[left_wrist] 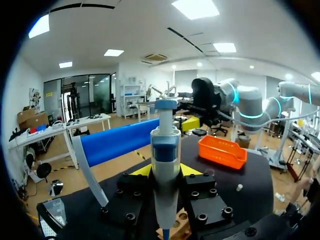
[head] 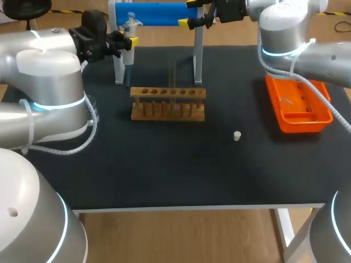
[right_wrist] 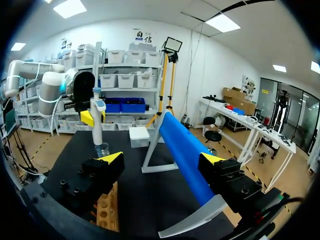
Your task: Invert the test tube, pick up the pipette, mount the tip to pipette, aspirate from beaker and dispense into the tube, eject the tip, return the pipette, and cap with the stopper.
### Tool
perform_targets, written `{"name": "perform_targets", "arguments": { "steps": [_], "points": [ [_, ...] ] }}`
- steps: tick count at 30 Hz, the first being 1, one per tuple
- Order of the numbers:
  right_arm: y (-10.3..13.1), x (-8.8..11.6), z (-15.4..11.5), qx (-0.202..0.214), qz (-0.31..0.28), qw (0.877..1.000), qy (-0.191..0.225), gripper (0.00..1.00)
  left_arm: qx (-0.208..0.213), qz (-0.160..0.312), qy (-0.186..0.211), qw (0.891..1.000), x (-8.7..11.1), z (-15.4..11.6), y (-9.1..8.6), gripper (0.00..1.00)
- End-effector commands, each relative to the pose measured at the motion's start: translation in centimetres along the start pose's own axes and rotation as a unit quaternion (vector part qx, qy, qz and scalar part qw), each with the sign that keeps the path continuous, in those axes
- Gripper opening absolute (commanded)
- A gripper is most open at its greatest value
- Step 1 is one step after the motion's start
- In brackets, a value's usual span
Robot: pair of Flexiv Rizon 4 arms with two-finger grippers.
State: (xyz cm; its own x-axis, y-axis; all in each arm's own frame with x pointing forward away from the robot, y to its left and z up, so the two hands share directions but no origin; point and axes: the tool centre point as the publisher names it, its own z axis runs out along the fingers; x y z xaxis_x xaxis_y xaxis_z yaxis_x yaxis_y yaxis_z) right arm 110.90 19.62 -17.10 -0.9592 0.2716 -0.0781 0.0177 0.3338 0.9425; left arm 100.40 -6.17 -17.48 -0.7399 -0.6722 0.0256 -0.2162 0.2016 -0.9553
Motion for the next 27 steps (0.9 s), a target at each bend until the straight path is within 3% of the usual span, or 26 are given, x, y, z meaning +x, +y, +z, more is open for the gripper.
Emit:
{"name": "perform_targets", "arguments": {
  "steps": [1,12,27],
  "points": [
    [0.0,-0.1,-0.1,0.001,0.000,1.000,0.002,1.00,-0.010,-0.003,-0.010,1.000,-1.2,1.6,-0.5,0.00],
    [0.0,-0.1,-0.1,0.001,0.000,1.000,0.002,1.00,-0.049,-0.028,-0.073,0.996,-4.8,4.2,-0.7,0.00],
    [0.0,-0.1,-0.1,0.001,0.000,1.000,0.002,1.00,-0.097,-0.042,-0.128,0.986,-8.5,7.0,-1.2,0.00]
  ]
}}
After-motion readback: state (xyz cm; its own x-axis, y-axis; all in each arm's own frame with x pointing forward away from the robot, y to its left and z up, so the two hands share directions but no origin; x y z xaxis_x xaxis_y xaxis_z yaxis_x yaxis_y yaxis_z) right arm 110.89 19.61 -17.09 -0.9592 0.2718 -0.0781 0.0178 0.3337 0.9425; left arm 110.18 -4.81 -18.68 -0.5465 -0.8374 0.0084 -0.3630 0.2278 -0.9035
